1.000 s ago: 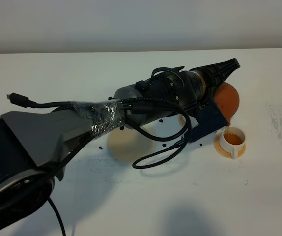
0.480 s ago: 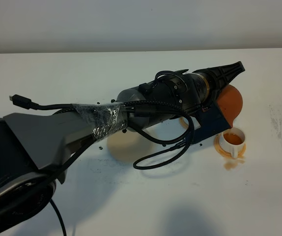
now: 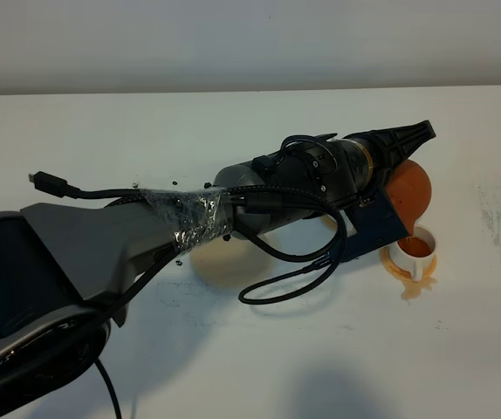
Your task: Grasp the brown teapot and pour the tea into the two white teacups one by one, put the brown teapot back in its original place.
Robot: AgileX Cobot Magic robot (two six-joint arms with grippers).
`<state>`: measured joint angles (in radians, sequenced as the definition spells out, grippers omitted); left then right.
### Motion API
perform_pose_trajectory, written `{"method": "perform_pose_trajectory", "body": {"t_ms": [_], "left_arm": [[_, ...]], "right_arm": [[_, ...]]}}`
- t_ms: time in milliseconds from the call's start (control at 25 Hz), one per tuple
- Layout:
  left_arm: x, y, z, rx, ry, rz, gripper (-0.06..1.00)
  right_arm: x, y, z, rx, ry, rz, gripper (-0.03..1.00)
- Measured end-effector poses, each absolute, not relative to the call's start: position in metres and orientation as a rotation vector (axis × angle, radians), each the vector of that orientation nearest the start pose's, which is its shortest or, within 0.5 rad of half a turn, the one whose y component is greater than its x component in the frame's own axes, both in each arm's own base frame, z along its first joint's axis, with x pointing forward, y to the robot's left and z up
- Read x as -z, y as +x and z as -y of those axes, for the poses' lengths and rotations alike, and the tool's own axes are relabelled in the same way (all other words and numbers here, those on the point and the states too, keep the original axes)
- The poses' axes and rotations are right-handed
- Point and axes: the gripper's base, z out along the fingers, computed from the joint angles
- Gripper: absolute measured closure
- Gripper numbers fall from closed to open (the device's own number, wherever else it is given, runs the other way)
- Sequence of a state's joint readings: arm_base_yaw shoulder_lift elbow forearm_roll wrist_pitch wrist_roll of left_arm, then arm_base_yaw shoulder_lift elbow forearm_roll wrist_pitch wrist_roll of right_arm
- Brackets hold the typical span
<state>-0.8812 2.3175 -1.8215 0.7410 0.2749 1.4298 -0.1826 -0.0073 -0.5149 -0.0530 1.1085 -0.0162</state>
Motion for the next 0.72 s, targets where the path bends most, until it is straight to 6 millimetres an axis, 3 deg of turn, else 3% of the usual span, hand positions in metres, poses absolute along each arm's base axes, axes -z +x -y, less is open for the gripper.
{"method": "perform_pose_trajectory", "body": {"t_ms": [720], "left_arm": [[-0.1715, 0.3515, 0.4001, -0.883, 2.312, -0.244, 0.85]], "right_arm": [[-0.2776, -0.0105, 0.0025, 0.186, 0.177, -2.066, 0.45]]}}
